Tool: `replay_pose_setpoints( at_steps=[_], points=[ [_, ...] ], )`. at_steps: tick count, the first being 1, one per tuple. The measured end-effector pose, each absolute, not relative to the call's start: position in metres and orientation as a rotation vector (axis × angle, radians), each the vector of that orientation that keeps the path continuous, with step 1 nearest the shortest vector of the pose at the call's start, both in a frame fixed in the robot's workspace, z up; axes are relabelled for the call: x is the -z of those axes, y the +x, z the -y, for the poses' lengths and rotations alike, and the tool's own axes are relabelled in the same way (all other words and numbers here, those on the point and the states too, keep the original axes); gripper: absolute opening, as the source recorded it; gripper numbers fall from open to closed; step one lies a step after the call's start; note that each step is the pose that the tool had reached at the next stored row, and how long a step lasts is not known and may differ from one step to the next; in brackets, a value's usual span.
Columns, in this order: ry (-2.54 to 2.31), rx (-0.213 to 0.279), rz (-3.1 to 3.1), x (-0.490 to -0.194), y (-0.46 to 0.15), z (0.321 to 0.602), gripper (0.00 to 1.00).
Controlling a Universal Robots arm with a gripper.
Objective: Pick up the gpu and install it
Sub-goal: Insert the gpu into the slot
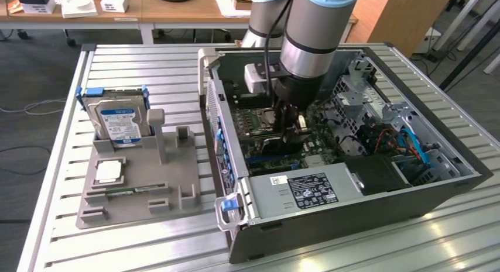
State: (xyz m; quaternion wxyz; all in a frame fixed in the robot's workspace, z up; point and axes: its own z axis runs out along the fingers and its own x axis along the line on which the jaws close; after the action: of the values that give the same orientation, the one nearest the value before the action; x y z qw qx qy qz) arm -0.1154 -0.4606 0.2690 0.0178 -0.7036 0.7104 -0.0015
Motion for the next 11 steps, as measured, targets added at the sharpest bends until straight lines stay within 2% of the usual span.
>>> replay_pose_setpoints(
  at_steps=[11],
  points=[
    [-2.186,0.005,-2.207,-0.284,-0.115,0.461,0.46]
  ],
)
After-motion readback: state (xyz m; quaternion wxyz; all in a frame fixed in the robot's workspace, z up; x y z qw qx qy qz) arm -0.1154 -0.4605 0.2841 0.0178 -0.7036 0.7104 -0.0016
